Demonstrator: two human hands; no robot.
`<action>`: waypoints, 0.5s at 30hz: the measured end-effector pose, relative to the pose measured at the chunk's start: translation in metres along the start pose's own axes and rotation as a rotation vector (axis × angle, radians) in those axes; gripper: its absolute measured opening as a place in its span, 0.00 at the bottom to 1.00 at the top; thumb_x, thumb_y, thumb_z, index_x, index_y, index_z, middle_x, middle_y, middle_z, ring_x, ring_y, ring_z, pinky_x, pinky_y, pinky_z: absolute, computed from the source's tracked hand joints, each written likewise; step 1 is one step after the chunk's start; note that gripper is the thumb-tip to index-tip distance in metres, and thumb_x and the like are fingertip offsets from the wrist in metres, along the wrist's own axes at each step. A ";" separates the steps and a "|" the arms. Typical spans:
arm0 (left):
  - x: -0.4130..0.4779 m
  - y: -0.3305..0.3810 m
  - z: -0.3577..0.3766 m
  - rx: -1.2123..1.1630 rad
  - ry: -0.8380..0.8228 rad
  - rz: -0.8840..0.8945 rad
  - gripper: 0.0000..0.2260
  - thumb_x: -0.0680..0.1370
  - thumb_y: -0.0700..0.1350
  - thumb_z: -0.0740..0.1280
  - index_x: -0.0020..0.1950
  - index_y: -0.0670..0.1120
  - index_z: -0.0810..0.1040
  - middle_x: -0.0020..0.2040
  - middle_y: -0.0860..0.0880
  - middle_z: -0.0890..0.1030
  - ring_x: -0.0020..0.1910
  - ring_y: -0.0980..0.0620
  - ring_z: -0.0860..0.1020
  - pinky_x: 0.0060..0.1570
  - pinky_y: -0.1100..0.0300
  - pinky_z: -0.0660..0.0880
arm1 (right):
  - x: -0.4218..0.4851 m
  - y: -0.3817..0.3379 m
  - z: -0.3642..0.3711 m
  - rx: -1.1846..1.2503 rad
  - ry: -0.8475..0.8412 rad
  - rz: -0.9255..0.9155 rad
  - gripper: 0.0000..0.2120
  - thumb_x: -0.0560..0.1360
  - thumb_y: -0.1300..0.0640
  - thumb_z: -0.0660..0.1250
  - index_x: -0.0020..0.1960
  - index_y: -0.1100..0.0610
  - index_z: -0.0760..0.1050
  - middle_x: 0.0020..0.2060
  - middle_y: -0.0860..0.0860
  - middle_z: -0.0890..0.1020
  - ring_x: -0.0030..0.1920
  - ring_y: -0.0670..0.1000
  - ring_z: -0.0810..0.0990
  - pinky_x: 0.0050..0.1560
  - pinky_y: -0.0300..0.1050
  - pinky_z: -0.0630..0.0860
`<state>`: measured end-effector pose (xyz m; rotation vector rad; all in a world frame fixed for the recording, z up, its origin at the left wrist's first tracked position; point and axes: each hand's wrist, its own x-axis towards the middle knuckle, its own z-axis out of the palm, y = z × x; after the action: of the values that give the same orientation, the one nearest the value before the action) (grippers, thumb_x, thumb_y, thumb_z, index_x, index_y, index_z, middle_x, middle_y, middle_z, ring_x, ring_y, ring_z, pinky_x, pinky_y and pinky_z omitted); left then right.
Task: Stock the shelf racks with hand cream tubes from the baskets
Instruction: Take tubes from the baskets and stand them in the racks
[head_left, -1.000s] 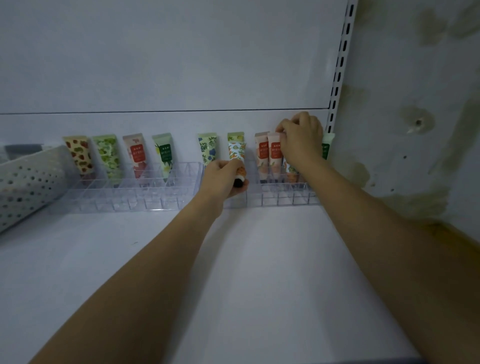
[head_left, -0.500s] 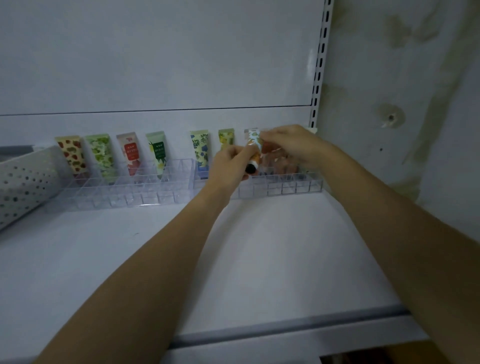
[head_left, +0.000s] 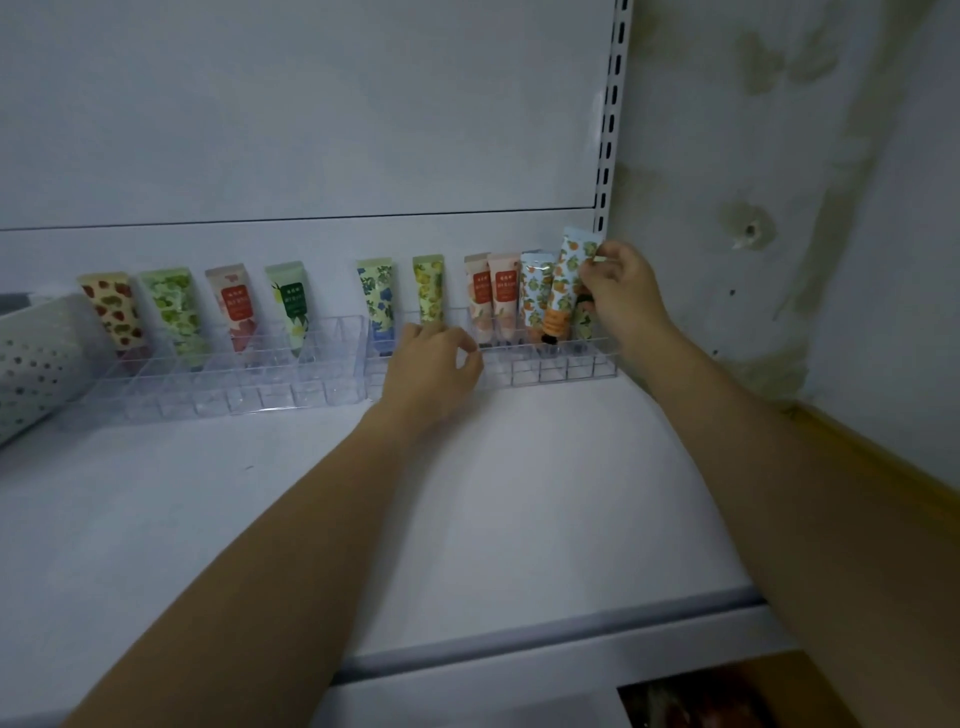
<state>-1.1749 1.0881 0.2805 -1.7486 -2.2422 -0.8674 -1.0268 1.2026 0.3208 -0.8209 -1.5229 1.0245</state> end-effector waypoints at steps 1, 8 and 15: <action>-0.001 -0.001 0.001 0.036 -0.032 -0.004 0.14 0.79 0.47 0.59 0.62 0.44 0.75 0.63 0.44 0.74 0.64 0.43 0.65 0.62 0.56 0.60 | -0.001 0.000 0.001 -0.009 -0.003 -0.020 0.12 0.79 0.62 0.59 0.62 0.59 0.69 0.50 0.51 0.76 0.44 0.45 0.77 0.47 0.39 0.76; -0.008 0.005 0.000 0.060 -0.093 -0.016 0.17 0.79 0.47 0.60 0.67 0.46 0.70 0.67 0.43 0.70 0.67 0.43 0.63 0.64 0.55 0.59 | 0.000 0.003 0.011 -0.041 -0.064 -0.132 0.13 0.79 0.63 0.58 0.64 0.60 0.69 0.51 0.51 0.75 0.44 0.44 0.76 0.35 0.25 0.73; -0.010 0.005 0.001 0.064 -0.104 -0.009 0.18 0.79 0.47 0.60 0.69 0.46 0.69 0.69 0.44 0.68 0.69 0.44 0.61 0.66 0.55 0.58 | 0.006 0.013 0.011 -0.028 -0.170 -0.053 0.13 0.79 0.65 0.57 0.64 0.61 0.68 0.54 0.53 0.77 0.51 0.49 0.76 0.43 0.36 0.77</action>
<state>-1.1676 1.0811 0.2768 -1.7952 -2.3163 -0.7139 -1.0391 1.2111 0.3102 -0.7231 -1.6974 1.0579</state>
